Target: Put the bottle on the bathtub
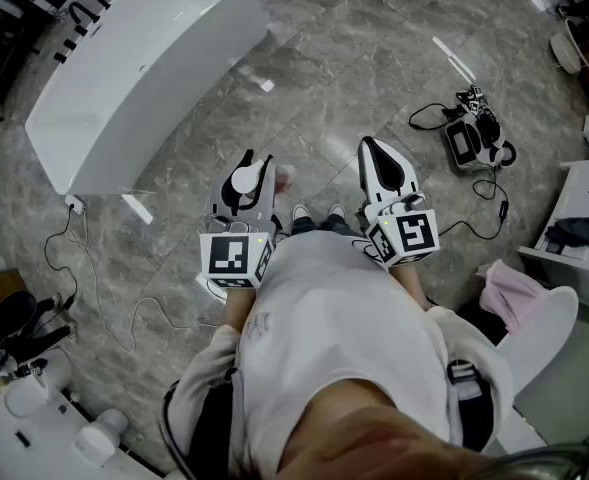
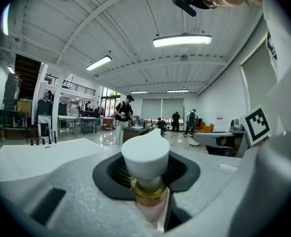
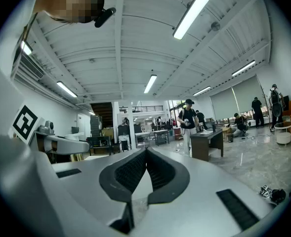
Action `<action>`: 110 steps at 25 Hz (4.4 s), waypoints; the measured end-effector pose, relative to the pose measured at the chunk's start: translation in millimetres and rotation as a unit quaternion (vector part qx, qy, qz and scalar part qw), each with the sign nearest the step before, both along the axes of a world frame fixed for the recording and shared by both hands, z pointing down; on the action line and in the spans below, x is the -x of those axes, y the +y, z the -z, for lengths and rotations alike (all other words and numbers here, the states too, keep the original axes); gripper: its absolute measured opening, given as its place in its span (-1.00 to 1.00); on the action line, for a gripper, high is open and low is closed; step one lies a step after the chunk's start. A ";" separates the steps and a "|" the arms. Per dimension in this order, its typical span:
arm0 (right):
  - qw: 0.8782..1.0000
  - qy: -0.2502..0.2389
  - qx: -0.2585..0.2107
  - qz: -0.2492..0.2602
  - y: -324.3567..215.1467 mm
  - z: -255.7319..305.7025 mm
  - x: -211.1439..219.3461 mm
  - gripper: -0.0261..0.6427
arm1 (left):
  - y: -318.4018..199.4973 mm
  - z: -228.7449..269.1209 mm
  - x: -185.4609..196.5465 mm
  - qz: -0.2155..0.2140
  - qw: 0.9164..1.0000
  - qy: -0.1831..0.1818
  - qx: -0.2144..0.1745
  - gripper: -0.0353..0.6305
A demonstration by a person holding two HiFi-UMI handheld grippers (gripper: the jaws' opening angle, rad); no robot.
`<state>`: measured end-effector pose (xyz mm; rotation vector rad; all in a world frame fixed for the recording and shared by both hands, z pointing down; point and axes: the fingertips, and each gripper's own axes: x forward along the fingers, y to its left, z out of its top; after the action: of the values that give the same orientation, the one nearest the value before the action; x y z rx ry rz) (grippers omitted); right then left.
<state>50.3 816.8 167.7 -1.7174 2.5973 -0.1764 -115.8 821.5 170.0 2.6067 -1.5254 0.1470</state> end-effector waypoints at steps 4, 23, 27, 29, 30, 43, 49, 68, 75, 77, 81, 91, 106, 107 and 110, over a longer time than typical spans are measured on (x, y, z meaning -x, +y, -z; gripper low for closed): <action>1.000 -0.001 0.000 0.002 3.0 2.8 1.3 -0.89 | 2.4 3.3 2.3 0.004 1.000 -0.001 -0.001 -0.50; 0.999 0.008 -0.015 0.028 4.2 6.7 -27.5 -0.89 | -0.3 4.8 -28.7 0.014 1.000 -0.008 -0.002 -0.50; 0.999 0.004 -0.027 0.025 3.9 9.5 -48.9 -0.89 | -1.3 2.4 -45.6 0.018 1.000 -0.009 0.000 -0.50; 1.000 0.003 -0.024 0.020 2.3 7.7 -63.5 -0.89 | -2.4 1.0 -54.8 0.022 1.000 -0.007 0.000 -0.50; 1.000 0.003 -0.023 0.018 1.3 6.5 -70.8 -0.89 | -3.0 0.0 -59.4 0.024 1.000 -0.007 -0.001 -0.50; 1.000 -0.015 0.013 0.017 -8.1 -21.7 -103.0 -0.89 | -11.7 -13.9 -80.5 0.036 0.999 -0.001 0.018 -0.50; 0.999 -0.012 0.025 0.026 -43.0 -22.3 -82.0 -0.89 | -45.6 -14.8 -62.3 0.035 0.999 -0.010 0.029 -0.50; 1.000 -0.018 0.022 0.000 -159.1 -16.4 7.8 -0.89 | -168.7 -2.8 33.7 0.018 0.999 -0.024 0.012 -0.50; 1.000 -0.011 0.020 0.008 -180.8 -14.5 29.1 -0.89 | -189.6 -8.1 50.2 0.020 1.000 -0.016 0.016 -0.50; 1.000 -0.011 0.022 0.008 -189.6 -15.3 32.0 -0.89 | -197.7 -9.8 52.7 0.019 1.000 -0.017 0.018 -0.50; 1.000 -0.008 0.025 0.012 -206.5 -17.1 34.6 -0.89 | -211.9 -12.1 55.5 0.024 0.999 -0.014 0.019 -0.50; 0.999 -0.005 0.031 0.039 -273.1 -21.5 20.9 -0.89 | -267.7 -20.6 42.7 0.049 0.998 -0.020 0.035 -0.50; 0.997 -0.009 0.027 0.073 -406.3 -17.6 -56.3 -0.89 | -390.5 -8.0 -30.4 0.088 0.996 -0.010 0.016 -0.50; 0.997 -0.009 0.028 0.073 -411.6 -18.5 -61.5 -0.89 | -396.2 -7.6 -34.4 0.089 0.996 -0.008 0.015 -0.50; 0.997 -0.013 0.034 0.068 -424.5 -23.2 -74.1 -0.89 | -412.0 -5.8 -42.5 0.090 0.996 -0.007 0.011 -0.50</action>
<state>124.4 392.3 191.0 -1.5448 2.7203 -0.2927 -73.2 409.5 175.9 2.4397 -1.7437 0.1637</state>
